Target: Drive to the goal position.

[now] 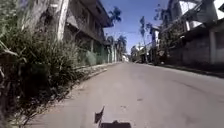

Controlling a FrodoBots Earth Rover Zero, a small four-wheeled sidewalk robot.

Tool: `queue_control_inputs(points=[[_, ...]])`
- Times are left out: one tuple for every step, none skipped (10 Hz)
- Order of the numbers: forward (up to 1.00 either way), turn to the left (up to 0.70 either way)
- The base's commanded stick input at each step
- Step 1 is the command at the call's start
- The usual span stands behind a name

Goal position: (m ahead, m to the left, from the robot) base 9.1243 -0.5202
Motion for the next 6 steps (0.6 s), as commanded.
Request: queue_control_inputs(points=[[0.70, 0.00], [0.70, 0.00], [0.70, 0.00], [0.70, 0.00], [0.70, 0.00], [0.70, 0.00]])
